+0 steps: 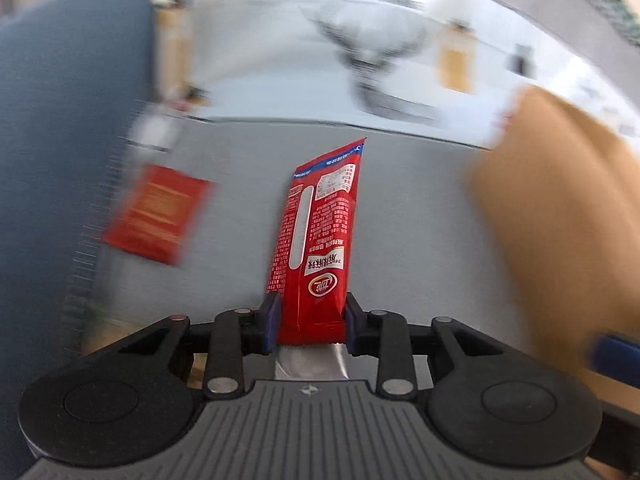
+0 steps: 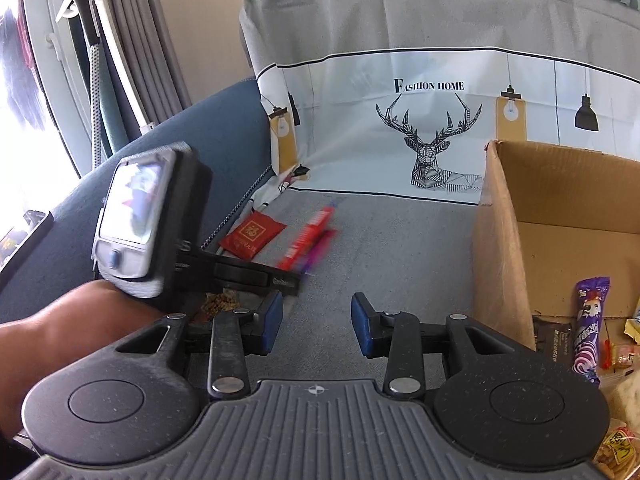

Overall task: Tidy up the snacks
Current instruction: 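Move both tools back from the box to the remaining snacks, then grasp the red biscuit pack with the left tool while the right tool grasps the purple tube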

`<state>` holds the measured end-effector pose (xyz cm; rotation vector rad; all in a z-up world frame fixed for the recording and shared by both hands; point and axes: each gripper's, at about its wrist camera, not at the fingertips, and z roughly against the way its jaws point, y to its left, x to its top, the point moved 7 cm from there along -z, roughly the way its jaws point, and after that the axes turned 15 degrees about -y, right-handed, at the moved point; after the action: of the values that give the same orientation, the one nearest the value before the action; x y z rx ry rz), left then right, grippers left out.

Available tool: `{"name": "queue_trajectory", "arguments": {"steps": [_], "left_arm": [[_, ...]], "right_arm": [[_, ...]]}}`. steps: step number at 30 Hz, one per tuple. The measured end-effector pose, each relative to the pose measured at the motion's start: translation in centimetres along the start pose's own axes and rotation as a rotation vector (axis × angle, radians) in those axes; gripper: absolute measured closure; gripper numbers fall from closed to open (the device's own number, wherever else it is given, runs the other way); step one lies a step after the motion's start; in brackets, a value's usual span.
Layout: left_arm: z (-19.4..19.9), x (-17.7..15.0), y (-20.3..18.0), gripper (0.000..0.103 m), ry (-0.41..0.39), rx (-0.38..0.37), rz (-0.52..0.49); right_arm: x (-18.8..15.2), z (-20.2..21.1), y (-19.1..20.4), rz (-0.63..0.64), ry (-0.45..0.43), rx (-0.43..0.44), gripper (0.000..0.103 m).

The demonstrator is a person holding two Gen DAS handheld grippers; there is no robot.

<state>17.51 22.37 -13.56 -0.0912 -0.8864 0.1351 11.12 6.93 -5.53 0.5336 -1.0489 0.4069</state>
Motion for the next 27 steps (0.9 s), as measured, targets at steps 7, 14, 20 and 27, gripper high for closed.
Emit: {"name": "queue_trajectory", "arguments": {"steps": [7,14,20,27], "left_arm": [[1.7,0.4,0.9,0.049,-0.001,-0.115,0.157],[3.3,2.7,4.3,0.073,-0.188,0.041,0.258],[2.6,3.6,5.4,0.076,-0.239,0.267,0.075],[-1.1,3.2,6.0,0.06,-0.204,0.369,-0.048]], "right_arm": [[-0.7,-0.7,-1.9,-0.042,0.011,-0.09,0.059],[-2.3,-2.2,-1.7,-0.051,0.036,-0.102,0.058],[-3.0,-5.1,-1.4,-0.097,0.027,-0.126,0.058],[-3.6,-8.6,-0.5,-0.084,0.006,-0.14,0.042]]}}
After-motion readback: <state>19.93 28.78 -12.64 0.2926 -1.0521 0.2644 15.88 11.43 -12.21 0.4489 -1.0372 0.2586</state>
